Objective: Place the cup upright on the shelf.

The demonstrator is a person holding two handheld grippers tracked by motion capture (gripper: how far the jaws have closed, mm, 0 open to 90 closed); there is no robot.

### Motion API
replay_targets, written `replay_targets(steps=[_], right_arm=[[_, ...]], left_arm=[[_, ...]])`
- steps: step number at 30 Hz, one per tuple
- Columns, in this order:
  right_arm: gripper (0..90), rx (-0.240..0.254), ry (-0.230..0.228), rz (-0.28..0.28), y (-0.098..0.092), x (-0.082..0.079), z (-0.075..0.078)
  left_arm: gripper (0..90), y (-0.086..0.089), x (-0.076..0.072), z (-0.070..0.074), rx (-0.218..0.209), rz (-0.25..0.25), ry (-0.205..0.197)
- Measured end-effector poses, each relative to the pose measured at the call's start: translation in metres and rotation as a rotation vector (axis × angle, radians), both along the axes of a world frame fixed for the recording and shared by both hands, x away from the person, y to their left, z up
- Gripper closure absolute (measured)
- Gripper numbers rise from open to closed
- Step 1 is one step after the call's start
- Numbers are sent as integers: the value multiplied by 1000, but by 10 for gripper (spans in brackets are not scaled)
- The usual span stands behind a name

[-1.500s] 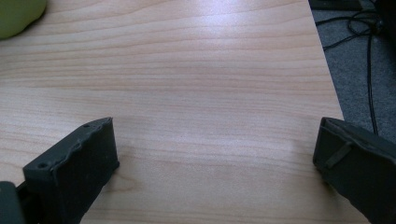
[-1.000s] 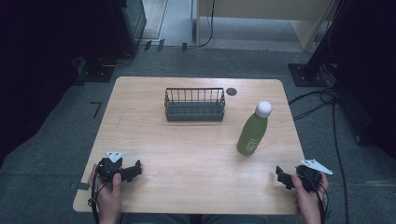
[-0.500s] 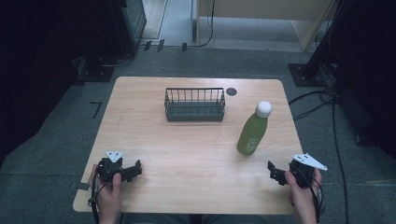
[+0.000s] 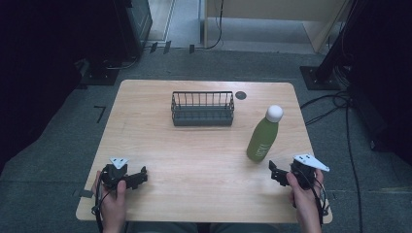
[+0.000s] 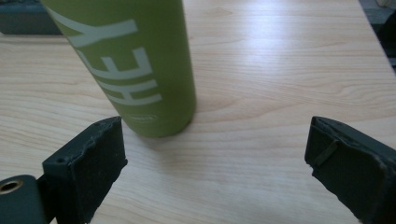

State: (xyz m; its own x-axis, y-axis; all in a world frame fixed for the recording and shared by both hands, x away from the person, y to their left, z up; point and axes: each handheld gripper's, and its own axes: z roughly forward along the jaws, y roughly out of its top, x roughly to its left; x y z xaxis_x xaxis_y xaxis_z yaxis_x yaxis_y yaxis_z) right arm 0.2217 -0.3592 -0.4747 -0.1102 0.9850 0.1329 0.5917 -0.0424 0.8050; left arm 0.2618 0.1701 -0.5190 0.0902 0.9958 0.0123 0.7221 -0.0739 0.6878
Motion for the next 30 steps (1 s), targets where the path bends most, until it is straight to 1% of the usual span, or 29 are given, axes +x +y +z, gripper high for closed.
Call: replay_targets(steps=[2,5,6,8,10,12,13,15,17,20,22,24,26,30], right_arm=[[49,16,-8,14,5,2,1],[49,25,-20,31,12,6,2],[32,29,-12,49,17,9,3],[33,29,-11,54,20,11,3],[34,54,-22,66,26,17,5],[44,61,-27,67,28,19,7],[50,68,-44,65,31,22,8],[53,66,-52,61,32,23,9],[84,68,-69,56,35,26,10],[101,95,-117,48,37,31,11],[122,92,-141,26,38,34,11],[124,93,-142,26,39,35,12],[123,93,-125,27,41,40,14],[125,85,-123,31,45,44,17]], left_arm=[[0,0,0,0,0,0,0],[0,0,0,0,0,0,0],[0,0,0,0,0,0,0],[0,0,0,0,0,0,0],[0,0,0,0,0,0,0],[0,0,0,0,0,0,0],[0,0,0,0,0,0,0],[0,0,0,0,0,0,0],[0,0,0,0,0,0,0],[0,0,0,0,0,0,0],[0,0,0,0,0,0,0],[0,0,0,0,0,0,0],[0,0,0,0,0,0,0],[0,0,0,0,0,0,0]])
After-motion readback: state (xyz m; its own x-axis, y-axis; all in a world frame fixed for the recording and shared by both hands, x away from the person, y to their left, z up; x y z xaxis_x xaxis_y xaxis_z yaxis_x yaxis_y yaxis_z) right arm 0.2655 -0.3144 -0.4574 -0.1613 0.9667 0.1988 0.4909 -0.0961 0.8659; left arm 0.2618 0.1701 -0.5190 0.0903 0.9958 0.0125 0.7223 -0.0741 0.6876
